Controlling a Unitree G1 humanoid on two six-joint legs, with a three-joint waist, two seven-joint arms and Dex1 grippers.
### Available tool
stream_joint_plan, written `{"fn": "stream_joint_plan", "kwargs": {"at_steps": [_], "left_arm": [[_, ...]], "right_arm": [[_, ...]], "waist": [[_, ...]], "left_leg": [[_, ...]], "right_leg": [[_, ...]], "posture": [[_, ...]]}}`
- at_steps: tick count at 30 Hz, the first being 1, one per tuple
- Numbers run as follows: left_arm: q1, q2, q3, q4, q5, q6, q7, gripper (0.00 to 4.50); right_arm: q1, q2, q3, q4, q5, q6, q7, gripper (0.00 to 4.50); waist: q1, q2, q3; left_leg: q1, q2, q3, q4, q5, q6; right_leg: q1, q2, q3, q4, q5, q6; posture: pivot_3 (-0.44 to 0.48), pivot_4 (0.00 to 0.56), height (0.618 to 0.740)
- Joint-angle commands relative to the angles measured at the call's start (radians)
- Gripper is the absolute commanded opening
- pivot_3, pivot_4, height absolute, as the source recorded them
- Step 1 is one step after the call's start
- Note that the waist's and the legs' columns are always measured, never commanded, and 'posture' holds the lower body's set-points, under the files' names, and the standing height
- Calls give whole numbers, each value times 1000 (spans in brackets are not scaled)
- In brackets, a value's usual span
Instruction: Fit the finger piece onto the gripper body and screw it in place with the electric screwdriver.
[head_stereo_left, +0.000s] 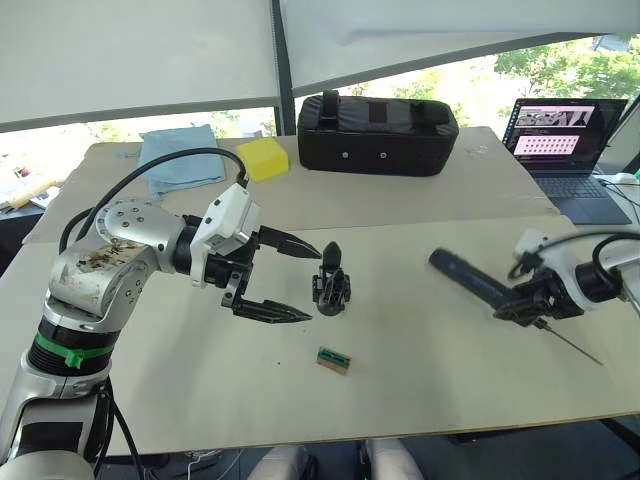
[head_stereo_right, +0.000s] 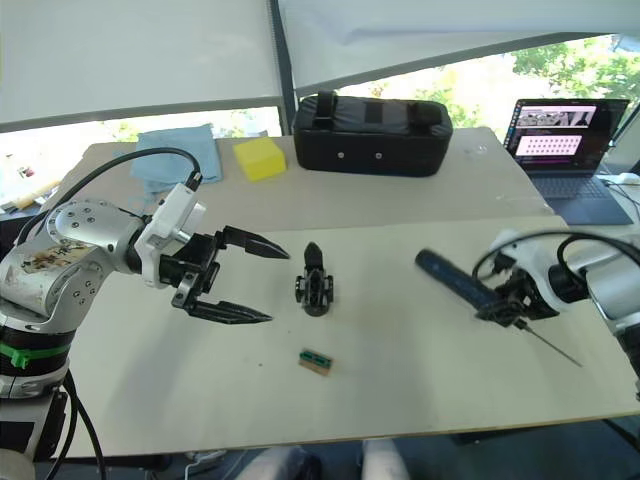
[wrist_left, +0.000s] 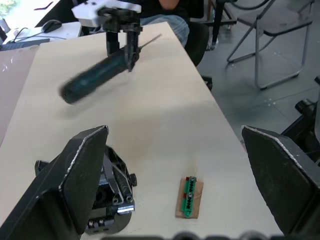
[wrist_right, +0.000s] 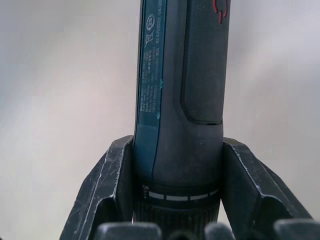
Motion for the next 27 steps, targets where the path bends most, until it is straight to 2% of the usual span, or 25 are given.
{"fn": "stream_joint_plan", "kwargs": {"at_steps": [1, 2, 4, 6, 10, 14, 15, 18, 21, 24, 26, 27], "left_arm": [[-14, 6, 0, -2, 4, -27, -8, 4500], [-12, 7, 0, -4, 3, -29, -8, 4500], [-8, 8, -1, -5, 3, -31, -8, 4500], [3, 5, -4, -10, 8, -36, 4, 4500], [22, 6, -8, -23, 10, -38, 15, 4500], [32, 8, -13, -35, 16, -42, 22, 4500], [33, 9, -15, -36, 18, -44, 23, 4500], [35, 13, -19, -40, 21, -45, 19, 4500], [70, -1, -34, -48, 38, -60, 33, 4500], [157, 3, -54, -76, 50, -92, 17, 4500], [215, 20, -63, -89, 62, -123, -5, 4500], [244, 30, -66, -92, 70, -145, -18, 4500]], "right_arm": [[6, -10, 9, 7, -70, -72, 24, 2461], [9, -6, 24, 14, -91, -75, 34, 3000], [10, 1, 41, 25, -124, -92, 50, 3677], [-11, 15, 59, 25, -137, -17, 92, 4299], [-55, 44, 98, 31, -168, 94, 157, 4299], [-74, 84, 134, 57, -208, 124, 180, 4299], [-72, 92, 142, 70, -224, 102, 175, 3788], [-64, 103, 137, 93, -253, 29, 166, 2873], [-61, 87, 78, 83, -228, -151, 186, 1917], [-30, 71, -87, -35, -56, -298, 264, 1918], [41, 78, -225, -178, 96, -278, 277, 1918], [82, 88, -300, -268, 180, -207, 252, 1918]], "waist": [[4, 0, 0], [5, 0, 0], [7, 0, 0], [10, 0, 0], [8, 0, 0], [11, -2, 0], [11, -5, 0], [11, -9, 0], [10, -10, 0], [8, -7, 2], [4, -4, 5], [4, -3, 5]], "left_leg": [[0, 0, 0, 1, 0, 0], [-1, -1, 0, 1, 0, 0], [-1, -1, 1, 1, 0, 0], [0, 0, 1, 1, 0, -1], [0, 0, 1, 1, 0, -1], [0, 0, 1, 1, 0, 0], [1, 0, 1, 1, 0, -1], [2, 1, 0, 1, -1, -2], [6, 1, 0, 1, -2, -3], [11, 0, 0, -1, -3, -4], [9, 1, 1, -2, -2, -4], [8, 1, 1, -2, -2, -4]], "right_leg": [[0, 0, 0, 0, 0, 0], [-1, -1, 0, 0, 0, 0], [-1, 0, 1, 1, 0, 0], [-1, 0, 1, 0, 0, 0], [-1, 0, 1, 1, 0, 0], [0, 0, 1, 0, 0, 0], [0, 0, 1, 1, 0, 0], [1, 0, 1, 0, 0, 0], [6, 0, 0, -1, 0, 0], [10, 0, 0, -2, 0, 0], [8, 1, 1, -2, 0, 0], [6, 1, 1, 0, 0, 0]], "posture": [[0, 150, 740], [0, 150, 740], [0, 150, 740], [0, 150, 740], [0, 150, 740], [0, 150, 740], [0, 150, 740], [0, 150, 740], [0, 150, 740], [0, 150, 740], [0, 150, 740], [0, 150, 740]]}}
